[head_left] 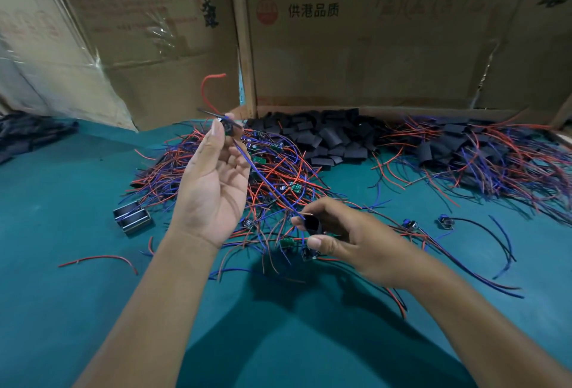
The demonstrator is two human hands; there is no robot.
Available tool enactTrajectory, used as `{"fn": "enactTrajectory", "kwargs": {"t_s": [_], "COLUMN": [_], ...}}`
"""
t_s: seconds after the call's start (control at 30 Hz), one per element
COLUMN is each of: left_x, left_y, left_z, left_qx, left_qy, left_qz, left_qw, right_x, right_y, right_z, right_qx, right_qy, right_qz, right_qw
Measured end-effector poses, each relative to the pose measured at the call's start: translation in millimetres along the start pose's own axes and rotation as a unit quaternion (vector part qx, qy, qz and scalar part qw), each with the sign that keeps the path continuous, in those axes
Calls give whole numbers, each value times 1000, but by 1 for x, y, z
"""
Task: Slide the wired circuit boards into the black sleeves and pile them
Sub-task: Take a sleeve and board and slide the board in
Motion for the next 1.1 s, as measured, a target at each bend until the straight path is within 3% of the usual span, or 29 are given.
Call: {"fn": "enactTrajectory", "kwargs": {"t_s": [0.33, 0.5, 0.73, 0.9, 1.1], "left_x": [-2, -2, -8, -9, -8], "left_y": [-5, -7, -14, -22, -25], "left_z": [2, 4, 24, 51, 67], "left_qx": [-17, -29, -38, -44, -17], "left_qy": [27, 42, 120, 228, 254], "left_qz": [-10, -10, 56, 104, 134], "left_qw": [999, 999, 991, 967, 958], "right_x": [3, 6, 18, 33, 39], "right_y": [1, 1, 2, -1, -6], "right_z": [7, 11, 20, 29, 38], "right_qx": [7, 32, 60, 91, 116], "right_qy": [40, -25, -51, -108, -156], "right_qz": [2, -19, -141, -262, -306], "right_qw": [999, 999, 987, 955, 932]}}
Point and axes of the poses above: each hand's wrist, its own y-axis towards the middle knuckle, its own x-axis out of the back of the hand, z = x × y, the point moved 5 cm from there along y, towards the middle knuckle, and after that the axes turned 12 degrees about -z, right-handed, at the moved point
